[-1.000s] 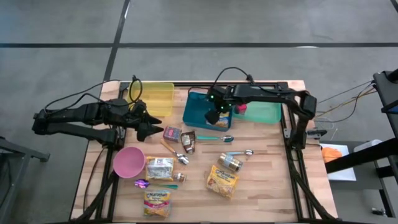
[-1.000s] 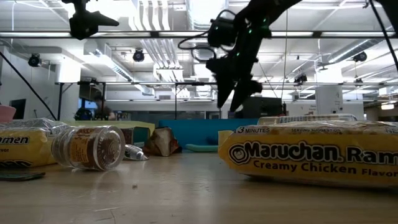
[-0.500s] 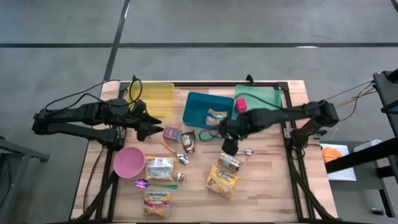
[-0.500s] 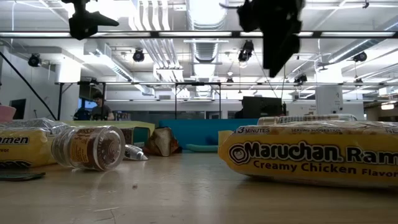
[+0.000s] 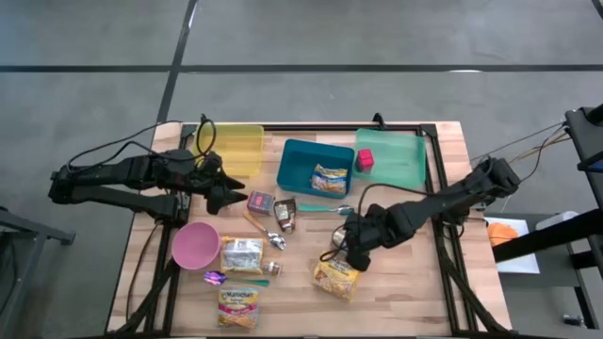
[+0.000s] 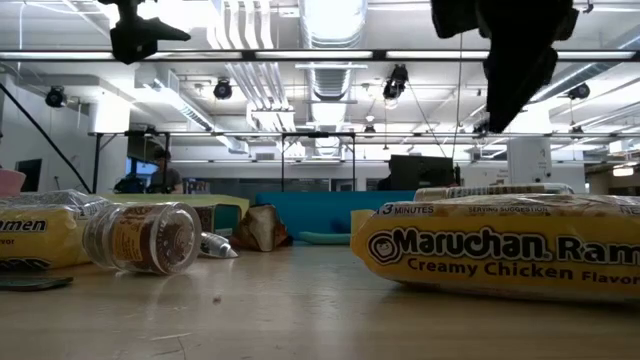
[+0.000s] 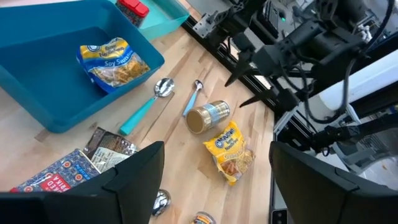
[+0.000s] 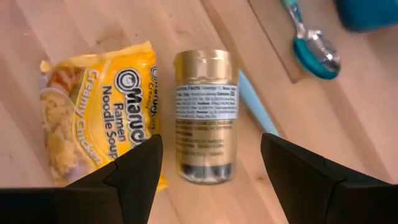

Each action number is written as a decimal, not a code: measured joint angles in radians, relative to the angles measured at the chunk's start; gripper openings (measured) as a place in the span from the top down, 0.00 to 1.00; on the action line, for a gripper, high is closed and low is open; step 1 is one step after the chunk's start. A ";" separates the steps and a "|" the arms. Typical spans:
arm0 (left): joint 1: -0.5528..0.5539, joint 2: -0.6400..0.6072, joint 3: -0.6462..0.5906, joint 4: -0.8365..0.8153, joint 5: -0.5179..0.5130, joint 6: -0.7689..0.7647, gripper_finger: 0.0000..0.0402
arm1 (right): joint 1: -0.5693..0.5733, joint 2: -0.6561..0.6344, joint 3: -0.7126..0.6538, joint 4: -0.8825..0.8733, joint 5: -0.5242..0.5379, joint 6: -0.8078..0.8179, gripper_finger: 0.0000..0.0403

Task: Pick & Place Food Item
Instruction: Put the golden seasoning bottle into the light green bin

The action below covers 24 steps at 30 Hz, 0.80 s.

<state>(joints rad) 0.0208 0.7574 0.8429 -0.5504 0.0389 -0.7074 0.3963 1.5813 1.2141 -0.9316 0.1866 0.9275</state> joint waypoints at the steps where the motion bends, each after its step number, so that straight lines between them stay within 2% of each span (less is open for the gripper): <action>1: 0.000 0.000 0.000 0.000 0.003 0.000 0.26 | 0.005 0.006 -0.008 0.010 0.001 0.015 0.33; 10: 0.000 0.013 0.000 -0.001 0.022 0.018 0.26 | 0.019 0.118 -0.046 0.142 0.000 0.042 0.33; 24: 0.000 0.020 0.000 -0.002 0.040 0.026 0.26 | 0.023 0.201 -0.068 0.140 0.028 -0.030 0.33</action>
<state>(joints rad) 0.0212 0.7773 0.8433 -0.5526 0.0792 -0.6811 0.4197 1.7824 1.1462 -0.7918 0.2142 0.8978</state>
